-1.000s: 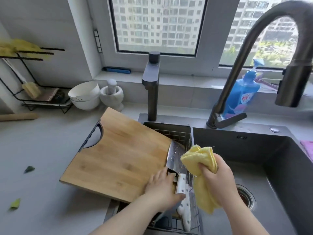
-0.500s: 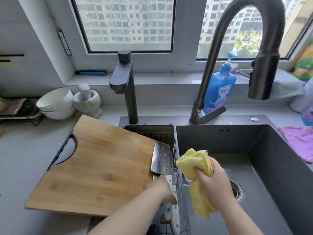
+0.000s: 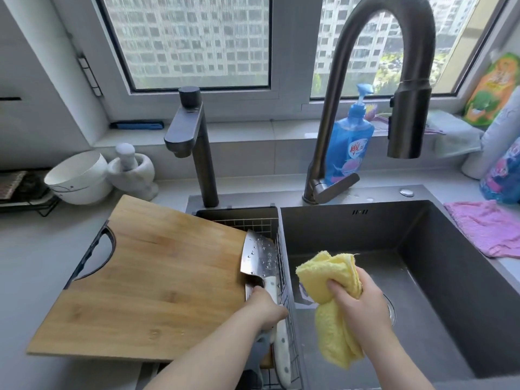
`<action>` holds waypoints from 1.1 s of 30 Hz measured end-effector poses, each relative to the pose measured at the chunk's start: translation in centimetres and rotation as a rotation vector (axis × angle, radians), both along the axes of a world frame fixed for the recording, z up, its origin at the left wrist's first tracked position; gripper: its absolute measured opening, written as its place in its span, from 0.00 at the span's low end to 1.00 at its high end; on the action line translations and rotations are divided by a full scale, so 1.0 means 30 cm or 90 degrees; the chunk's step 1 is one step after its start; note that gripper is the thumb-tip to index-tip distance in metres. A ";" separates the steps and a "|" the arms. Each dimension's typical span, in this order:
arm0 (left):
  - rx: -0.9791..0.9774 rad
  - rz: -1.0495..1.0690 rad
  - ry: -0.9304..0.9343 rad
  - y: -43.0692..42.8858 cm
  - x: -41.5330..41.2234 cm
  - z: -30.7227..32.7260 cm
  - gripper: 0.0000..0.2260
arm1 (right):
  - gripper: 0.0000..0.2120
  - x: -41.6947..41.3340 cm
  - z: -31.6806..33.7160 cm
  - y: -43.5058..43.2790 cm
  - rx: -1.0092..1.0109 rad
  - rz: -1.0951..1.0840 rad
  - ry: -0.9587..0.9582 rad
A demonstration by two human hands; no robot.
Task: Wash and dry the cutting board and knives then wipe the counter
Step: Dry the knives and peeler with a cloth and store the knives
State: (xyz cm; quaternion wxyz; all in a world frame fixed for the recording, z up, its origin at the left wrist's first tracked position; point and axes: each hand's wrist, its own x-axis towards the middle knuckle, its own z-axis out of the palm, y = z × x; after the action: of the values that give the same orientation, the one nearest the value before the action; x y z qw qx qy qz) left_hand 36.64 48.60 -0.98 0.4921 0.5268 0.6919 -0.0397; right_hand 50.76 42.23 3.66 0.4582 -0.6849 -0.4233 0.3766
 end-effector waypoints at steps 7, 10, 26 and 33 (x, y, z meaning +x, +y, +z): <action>0.107 0.172 -0.079 0.000 -0.054 0.028 0.06 | 0.09 -0.001 0.014 0.012 0.003 -0.008 0.038; 0.169 0.157 -0.075 -0.007 -0.108 0.046 0.05 | 0.08 -0.003 0.021 0.018 0.014 -0.012 0.049; 0.321 -0.098 0.027 -0.078 -0.280 0.108 0.17 | 0.21 0.008 0.013 0.089 0.043 -0.163 0.125; 0.285 -0.194 0.008 -0.060 -0.230 0.073 0.17 | 0.23 0.006 -0.013 0.142 0.063 -0.137 -0.049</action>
State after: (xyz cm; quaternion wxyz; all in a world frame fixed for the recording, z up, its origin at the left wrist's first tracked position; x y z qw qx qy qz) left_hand 29.72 46.80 1.21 0.3475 0.7201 0.5995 0.0374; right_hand 50.93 46.49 3.28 0.5123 -0.7171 -0.3828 0.2772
